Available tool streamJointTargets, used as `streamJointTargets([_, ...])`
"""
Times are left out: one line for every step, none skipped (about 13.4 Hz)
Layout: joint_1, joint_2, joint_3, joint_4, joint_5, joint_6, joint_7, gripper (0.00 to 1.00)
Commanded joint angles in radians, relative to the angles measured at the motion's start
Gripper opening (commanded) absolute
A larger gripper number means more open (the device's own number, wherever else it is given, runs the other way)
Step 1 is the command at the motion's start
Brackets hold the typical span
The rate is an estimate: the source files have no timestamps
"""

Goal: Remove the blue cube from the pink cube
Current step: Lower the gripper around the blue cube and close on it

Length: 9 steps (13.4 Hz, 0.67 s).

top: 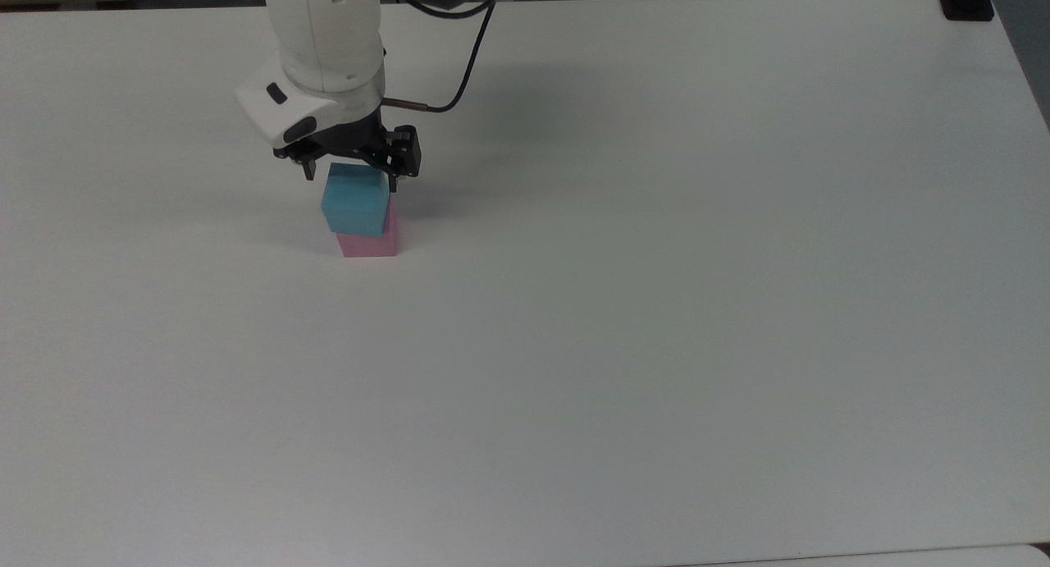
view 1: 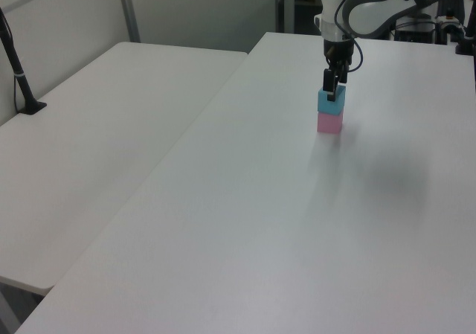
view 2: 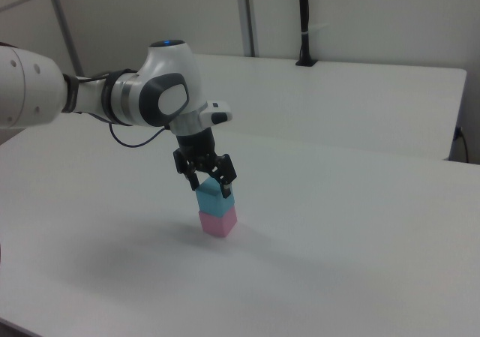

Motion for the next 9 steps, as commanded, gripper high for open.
streamJointTargets([0.017, 0.013, -0.017, -0.014, -0.016, 0.051, -0.004, 0.99])
streamJointTargets([0.019, 0.016, -0.017, -0.014, -0.016, 0.06, -0.002, 0.9])
streamJointTargets([0.02, 0.024, -0.017, -0.011, -0.016, 0.069, -0.002, 0.63])
streamJointTargets([0.022, 0.025, -0.017, -0.008, -0.014, 0.071, -0.002, 0.32])
streamJointTargets([0.023, 0.025, -0.017, -0.008, -0.016, 0.071, -0.002, 0.21])
streamJointTargets([0.023, 0.024, -0.017, -0.008, -0.016, 0.071, -0.002, 0.14])
streamJointTargets([0.023, 0.021, -0.017, -0.005, -0.014, 0.068, -0.002, 0.14])
streamJointTargets([0.023, 0.01, -0.018, -0.002, -0.01, 0.06, -0.01, 0.14])
streamJointTargets([0.02, -0.008, -0.024, 0.0, -0.008, 0.057, -0.013, 0.13])
